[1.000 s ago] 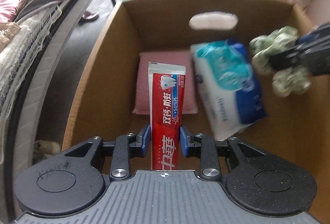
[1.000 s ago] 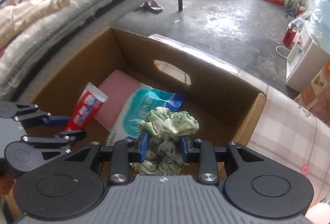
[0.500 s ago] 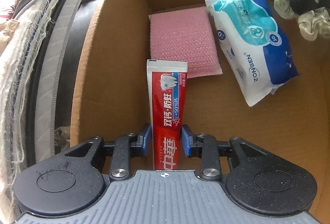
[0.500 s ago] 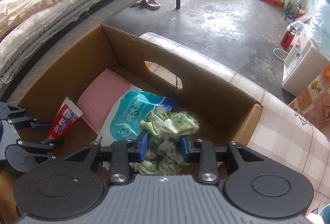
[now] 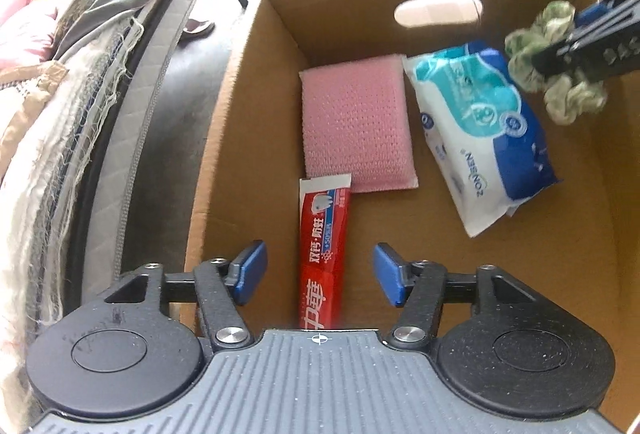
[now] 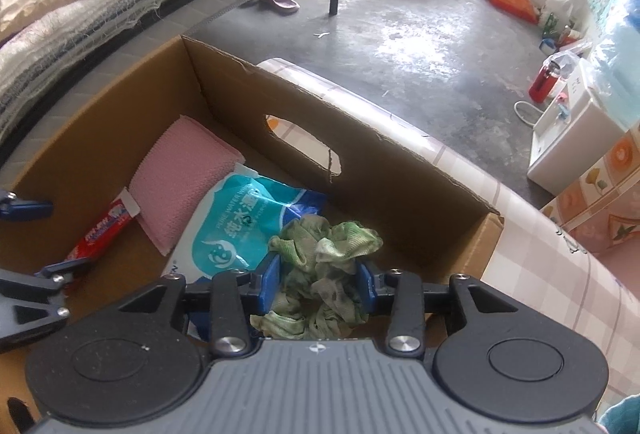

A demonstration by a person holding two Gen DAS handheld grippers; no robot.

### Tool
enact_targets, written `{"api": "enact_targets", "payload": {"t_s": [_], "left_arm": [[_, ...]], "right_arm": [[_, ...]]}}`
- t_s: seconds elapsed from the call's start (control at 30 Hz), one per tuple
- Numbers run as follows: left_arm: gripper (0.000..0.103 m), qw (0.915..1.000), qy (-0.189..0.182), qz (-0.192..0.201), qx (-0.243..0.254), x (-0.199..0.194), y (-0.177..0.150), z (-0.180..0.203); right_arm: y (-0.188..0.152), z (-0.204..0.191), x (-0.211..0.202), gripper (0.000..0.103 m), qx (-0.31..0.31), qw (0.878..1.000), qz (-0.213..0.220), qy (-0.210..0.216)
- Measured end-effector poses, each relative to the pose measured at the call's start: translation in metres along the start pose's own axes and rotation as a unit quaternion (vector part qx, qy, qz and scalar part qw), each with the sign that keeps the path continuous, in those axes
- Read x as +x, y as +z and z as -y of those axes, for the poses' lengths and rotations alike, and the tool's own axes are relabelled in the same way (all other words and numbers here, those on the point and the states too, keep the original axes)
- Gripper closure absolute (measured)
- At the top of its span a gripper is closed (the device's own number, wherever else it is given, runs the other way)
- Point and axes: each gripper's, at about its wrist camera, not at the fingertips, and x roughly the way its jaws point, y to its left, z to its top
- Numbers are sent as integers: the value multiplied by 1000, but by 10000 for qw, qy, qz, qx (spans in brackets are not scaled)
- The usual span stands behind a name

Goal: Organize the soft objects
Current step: 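Open the left gripper to drop the toothpaste while the right gripper releases the scrunchie in the box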

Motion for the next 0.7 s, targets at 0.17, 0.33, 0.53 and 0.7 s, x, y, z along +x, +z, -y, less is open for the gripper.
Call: {"api": "enact_targets", "payload": {"t_s": [0.17,0.33,0.53,0.7], "left_arm": [[35,9991,-169,187,-346,-10,-2,-10],[28,9968,-330,462,-562,-24,-8,-17],[25,9937,-431,714,-747,-44,-16,-22],[25,9915,-515,796,-892,-56,-25,-26]], "right_arm": [[1,0,1,60,26,10000,-15,-50],[2,2,-3,60,113,9999,-9,-53],[0,8,-12,60,273,9996,117,13],[1,18,-10,60,613,9978,201,164]]}}
